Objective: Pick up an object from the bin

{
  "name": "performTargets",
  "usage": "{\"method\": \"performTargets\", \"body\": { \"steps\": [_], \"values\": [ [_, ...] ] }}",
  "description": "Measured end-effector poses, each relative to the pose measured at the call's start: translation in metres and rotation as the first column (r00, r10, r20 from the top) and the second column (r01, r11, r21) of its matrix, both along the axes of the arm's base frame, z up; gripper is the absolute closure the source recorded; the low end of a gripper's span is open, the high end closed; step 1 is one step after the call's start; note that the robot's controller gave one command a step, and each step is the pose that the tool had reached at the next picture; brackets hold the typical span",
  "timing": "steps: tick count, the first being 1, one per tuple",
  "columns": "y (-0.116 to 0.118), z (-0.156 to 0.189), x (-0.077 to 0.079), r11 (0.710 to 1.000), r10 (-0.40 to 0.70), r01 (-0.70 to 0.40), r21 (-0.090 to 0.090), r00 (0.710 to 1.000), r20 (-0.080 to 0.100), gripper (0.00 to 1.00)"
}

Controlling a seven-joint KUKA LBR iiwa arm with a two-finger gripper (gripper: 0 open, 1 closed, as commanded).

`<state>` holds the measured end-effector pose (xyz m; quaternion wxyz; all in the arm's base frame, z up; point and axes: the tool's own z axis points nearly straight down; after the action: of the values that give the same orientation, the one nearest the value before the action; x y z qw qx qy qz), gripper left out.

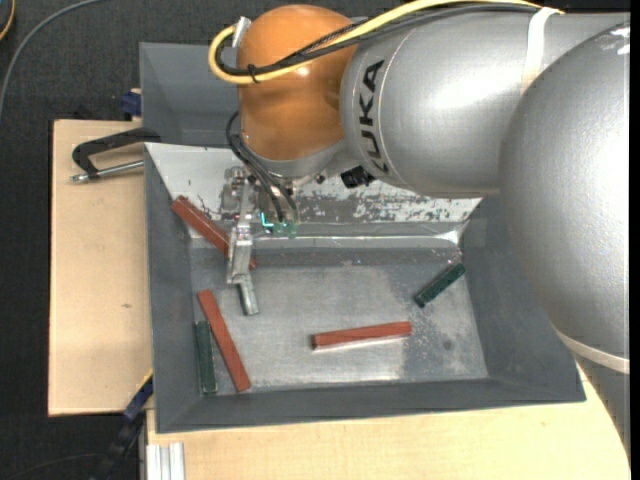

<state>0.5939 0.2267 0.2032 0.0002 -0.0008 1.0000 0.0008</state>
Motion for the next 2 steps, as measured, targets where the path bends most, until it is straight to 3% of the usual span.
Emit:
{"method": "performTargets", "body": {
  "steps": [1,2],
  "values": [
    [-0.021,-0.122,0.007,1.000,0.023,-0.023,0.004,1.000,0.013,0.00],
    [-0.070,-0.131,-0.002,0.996,-0.087,0.087,-0.002,0.996,-0.001,0.00]
  ]
}}
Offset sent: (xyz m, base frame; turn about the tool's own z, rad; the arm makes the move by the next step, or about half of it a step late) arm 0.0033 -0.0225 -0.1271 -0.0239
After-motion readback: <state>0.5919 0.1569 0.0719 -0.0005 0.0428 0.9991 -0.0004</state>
